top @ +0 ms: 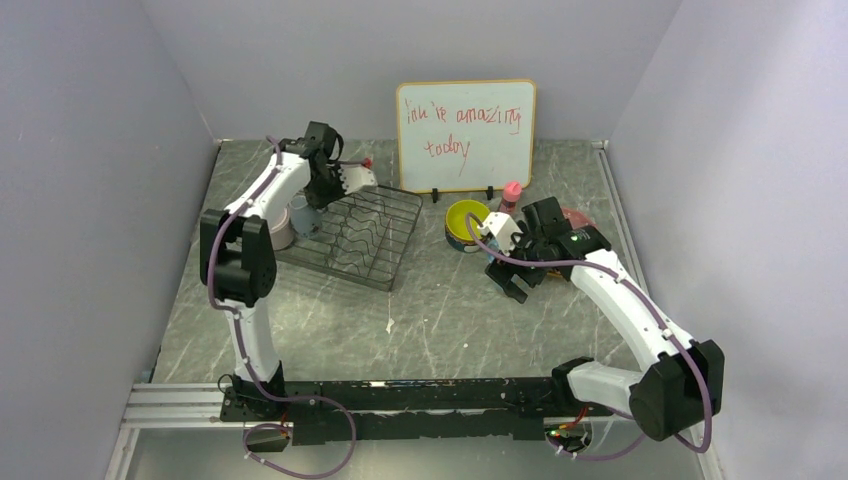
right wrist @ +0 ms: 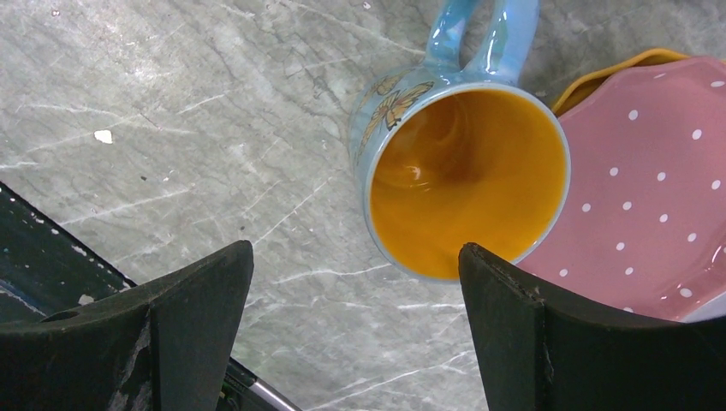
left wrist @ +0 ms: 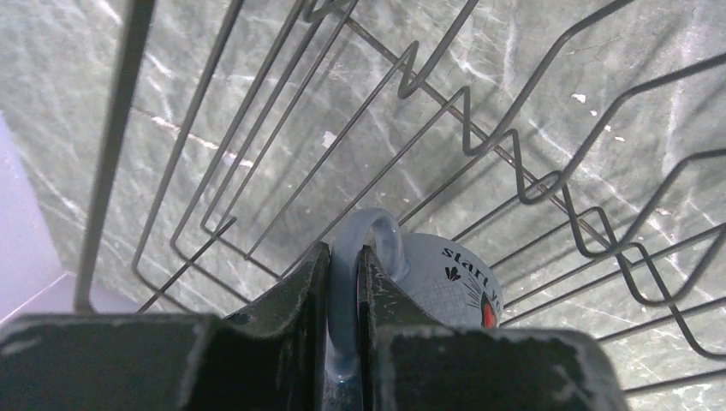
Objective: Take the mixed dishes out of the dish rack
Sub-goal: Pick up the cup from the dish rack.
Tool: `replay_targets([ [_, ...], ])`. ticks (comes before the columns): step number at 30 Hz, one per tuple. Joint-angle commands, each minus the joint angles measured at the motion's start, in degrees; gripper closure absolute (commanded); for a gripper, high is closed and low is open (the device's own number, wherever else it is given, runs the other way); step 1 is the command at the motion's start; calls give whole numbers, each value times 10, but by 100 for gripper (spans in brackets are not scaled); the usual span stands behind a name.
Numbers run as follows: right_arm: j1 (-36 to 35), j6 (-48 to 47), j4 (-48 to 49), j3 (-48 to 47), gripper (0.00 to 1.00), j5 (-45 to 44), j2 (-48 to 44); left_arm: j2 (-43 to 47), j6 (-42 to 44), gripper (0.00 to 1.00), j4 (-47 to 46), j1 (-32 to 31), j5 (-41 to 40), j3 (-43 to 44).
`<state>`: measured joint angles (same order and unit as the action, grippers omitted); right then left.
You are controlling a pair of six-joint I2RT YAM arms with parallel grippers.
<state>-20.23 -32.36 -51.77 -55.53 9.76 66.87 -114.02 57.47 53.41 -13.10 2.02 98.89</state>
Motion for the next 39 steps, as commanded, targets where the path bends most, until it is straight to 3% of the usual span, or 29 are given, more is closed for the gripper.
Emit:
replay_targets([
  [1,2,0,11,-34,7,12,8,59,-8,97,-3,0,-11,0],
  [11,2,-8,11,-92,8,32,28,115,-49,97,-46,10,26,-14],
  [21,3,-7,41,-159,8,75,35,161,-151,98,-84,28,91,11],
  [29,2,25,93,-210,7,139,41,196,-298,97,-120,48,153,18],
  [39,1,146,237,-234,8,257,49,260,-516,97,-192,52,319,-40],
])
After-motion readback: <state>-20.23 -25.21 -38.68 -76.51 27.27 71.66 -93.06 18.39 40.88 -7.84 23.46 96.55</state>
